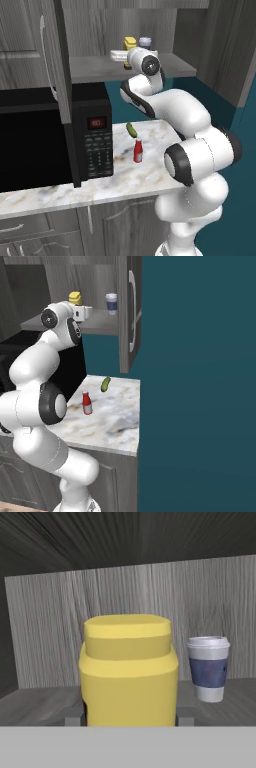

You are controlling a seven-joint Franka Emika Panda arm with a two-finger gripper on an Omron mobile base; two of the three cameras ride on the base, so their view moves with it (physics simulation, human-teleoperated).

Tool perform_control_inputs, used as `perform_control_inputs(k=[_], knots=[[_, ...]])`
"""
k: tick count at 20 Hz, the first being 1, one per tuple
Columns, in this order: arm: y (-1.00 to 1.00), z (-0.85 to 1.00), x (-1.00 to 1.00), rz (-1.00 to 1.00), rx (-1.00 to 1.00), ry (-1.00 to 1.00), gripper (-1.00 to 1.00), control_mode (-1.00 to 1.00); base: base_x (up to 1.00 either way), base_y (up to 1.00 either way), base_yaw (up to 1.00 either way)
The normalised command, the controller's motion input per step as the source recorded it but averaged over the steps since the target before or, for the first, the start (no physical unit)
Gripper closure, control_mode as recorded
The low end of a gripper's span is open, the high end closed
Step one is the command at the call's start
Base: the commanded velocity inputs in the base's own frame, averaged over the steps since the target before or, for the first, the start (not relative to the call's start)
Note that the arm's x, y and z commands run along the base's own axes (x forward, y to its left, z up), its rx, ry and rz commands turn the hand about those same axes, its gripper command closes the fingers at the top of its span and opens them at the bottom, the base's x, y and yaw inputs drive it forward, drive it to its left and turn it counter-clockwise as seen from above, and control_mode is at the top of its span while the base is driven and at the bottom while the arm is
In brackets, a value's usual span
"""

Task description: Pick the mustard and ketchup from the counter and place them in the cabinet.

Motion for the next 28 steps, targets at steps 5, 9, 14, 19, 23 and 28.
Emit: perform_control_inputs(k=[5, 9, 14, 19, 23, 28], knots=[[-0.03, 0.0, 0.0, 0.0, 0.01, 0.0, -1.0, -1.0, 0.0, 0.0, 0.0], [-0.01, 0.0, -0.04, 0.0, 0.0, -0.03, -1.0, -1.0, 0.0, 0.0, 0.0], [-0.01, 0.0, -0.15, 0.0, 0.0, 0.0, -1.0, -1.0, 0.0, 0.0, 0.0], [-0.03, 0.0, -0.31, 0.0, 0.0, 0.0, -1.0, -1.0, 0.0, 0.0, 0.0], [-0.2, -0.14, -0.6, 0.0, -0.01, 0.0, -1.0, -1.0, 0.0, 0.0, 0.0], [-0.35, -0.39, -0.92, 0.0, -0.06, 0.02, -1.0, -1.0, 0.0, 0.0, 0.0]])
